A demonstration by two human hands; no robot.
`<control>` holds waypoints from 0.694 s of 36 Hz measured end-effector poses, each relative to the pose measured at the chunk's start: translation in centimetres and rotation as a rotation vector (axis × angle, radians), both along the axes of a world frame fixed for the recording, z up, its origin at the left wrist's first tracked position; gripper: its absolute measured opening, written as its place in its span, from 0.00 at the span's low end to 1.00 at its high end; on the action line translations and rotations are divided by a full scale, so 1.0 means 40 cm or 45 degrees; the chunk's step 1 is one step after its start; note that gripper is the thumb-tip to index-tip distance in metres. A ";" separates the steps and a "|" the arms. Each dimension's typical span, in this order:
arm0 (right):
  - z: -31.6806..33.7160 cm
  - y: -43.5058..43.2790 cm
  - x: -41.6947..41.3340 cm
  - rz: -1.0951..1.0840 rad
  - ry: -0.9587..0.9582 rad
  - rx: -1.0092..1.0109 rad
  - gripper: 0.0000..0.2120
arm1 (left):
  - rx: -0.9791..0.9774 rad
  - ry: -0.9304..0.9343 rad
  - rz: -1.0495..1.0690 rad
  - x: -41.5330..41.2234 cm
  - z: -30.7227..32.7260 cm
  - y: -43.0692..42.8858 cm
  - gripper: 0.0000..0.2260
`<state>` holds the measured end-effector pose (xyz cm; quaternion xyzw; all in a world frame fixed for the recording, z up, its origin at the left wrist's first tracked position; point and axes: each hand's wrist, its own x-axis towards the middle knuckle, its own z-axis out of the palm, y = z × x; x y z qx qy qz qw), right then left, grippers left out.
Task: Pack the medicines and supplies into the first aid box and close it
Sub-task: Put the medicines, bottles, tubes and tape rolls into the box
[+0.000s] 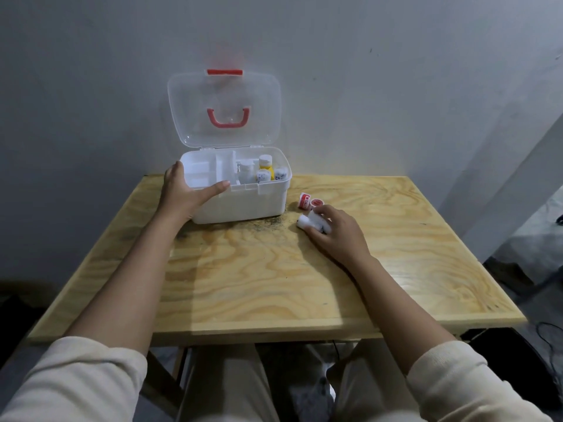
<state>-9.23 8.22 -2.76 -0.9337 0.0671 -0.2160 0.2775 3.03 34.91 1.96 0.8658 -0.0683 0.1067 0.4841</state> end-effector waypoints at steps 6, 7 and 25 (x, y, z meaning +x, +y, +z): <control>0.017 0.021 0.018 0.157 0.058 -0.088 0.18 | -0.015 0.013 0.003 -0.005 0.004 -0.003 0.40; 0.017 0.024 0.020 0.165 0.067 -0.101 0.19 | -0.022 0.008 0.002 -0.006 0.005 -0.003 0.39; 0.025 0.062 0.027 0.095 0.068 -0.100 0.17 | -0.004 0.060 0.022 -0.010 0.007 -0.007 0.47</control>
